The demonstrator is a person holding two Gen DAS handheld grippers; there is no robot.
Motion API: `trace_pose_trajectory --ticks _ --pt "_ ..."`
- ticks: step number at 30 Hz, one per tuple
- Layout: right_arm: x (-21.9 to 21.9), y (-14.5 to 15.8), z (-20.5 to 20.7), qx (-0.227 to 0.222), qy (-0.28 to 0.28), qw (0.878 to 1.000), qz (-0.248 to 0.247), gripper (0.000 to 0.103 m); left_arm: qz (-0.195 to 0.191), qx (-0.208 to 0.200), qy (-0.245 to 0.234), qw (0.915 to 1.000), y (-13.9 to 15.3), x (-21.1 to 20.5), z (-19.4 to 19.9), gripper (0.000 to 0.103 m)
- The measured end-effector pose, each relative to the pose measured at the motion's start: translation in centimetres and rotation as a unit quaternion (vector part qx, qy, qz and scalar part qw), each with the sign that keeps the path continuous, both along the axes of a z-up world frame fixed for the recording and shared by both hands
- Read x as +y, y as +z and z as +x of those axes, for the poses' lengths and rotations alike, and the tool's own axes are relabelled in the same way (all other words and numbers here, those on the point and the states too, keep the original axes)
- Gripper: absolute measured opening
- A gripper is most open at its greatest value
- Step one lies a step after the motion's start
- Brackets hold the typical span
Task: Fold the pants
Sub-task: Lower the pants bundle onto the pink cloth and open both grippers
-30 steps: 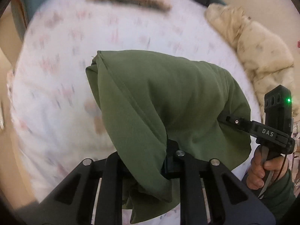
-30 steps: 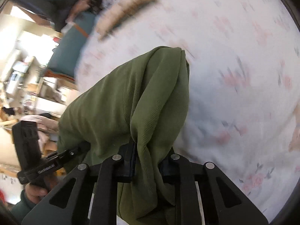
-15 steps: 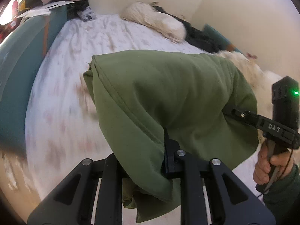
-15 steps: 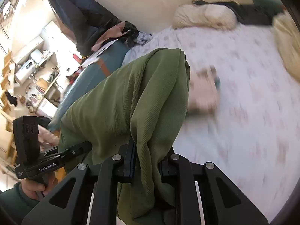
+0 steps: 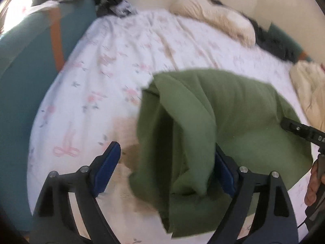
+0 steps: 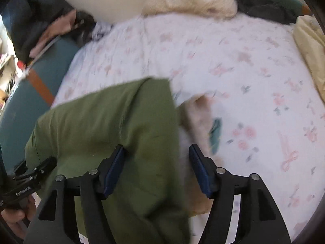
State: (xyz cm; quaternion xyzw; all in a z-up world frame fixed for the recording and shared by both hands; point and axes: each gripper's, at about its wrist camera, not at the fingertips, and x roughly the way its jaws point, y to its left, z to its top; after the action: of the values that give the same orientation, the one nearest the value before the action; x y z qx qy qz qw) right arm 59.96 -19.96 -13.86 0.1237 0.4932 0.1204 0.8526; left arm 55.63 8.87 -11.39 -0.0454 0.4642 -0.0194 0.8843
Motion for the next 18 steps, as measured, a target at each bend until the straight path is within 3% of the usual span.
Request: trace_pose_trajectory --ticks 3,5,7,8,9,10,11,12,16,18 --pt "-1.3 3.2 -1.1 -0.056 0.010 0.998 -0.009 0.067 -0.013 -0.079 -0.009 0.9967 3.3 1.5 -1.5 0.083" --pt "-2.0 5.5 -2.3 -0.106 0.007 0.994 -0.020 0.067 -0.020 -0.140 -0.013 0.9898 5.4 1.7 -2.7 0.083" --pt "-1.8 7.3 -2.5 -0.148 0.005 0.988 -0.033 0.065 -0.018 -0.175 -0.008 0.9843 6.7 1.2 -2.6 0.077" --pt "-1.4 7.7 -2.2 -0.157 0.005 0.987 -0.042 0.063 -0.003 -0.183 0.004 0.9832 7.0 0.6 -1.9 0.068" --pt "-0.6 8.0 -1.7 -0.162 0.009 0.986 -0.047 0.060 0.010 -0.177 0.010 0.9841 7.0 -0.2 -0.7 0.049" --pt "0.1 8.0 -1.1 -0.162 0.010 0.985 -0.055 0.057 0.016 -0.166 0.009 0.9860 6.9 -1.1 0.6 0.038" --pt "1.2 8.0 -0.3 -0.164 0.008 0.984 -0.063 0.055 0.011 -0.154 0.007 0.9881 6.7 -1.8 1.8 0.024" --pt "2.1 8.1 0.5 -0.161 0.008 0.985 -0.059 0.052 -0.002 -0.148 -0.003 0.9890 6.4 -2.6 3.1 0.017" --pt "5.0 7.4 2.9 -0.168 -0.007 0.984 -0.060 0.049 0.040 -0.158 -0.002 0.9866 5.2 -5.1 5.4 0.017" --pt "6.5 5.6 4.3 -0.162 -0.005 0.982 -0.097 0.050 0.091 -0.137 0.017 0.9862 3.9 -5.9 6.8 0.017"
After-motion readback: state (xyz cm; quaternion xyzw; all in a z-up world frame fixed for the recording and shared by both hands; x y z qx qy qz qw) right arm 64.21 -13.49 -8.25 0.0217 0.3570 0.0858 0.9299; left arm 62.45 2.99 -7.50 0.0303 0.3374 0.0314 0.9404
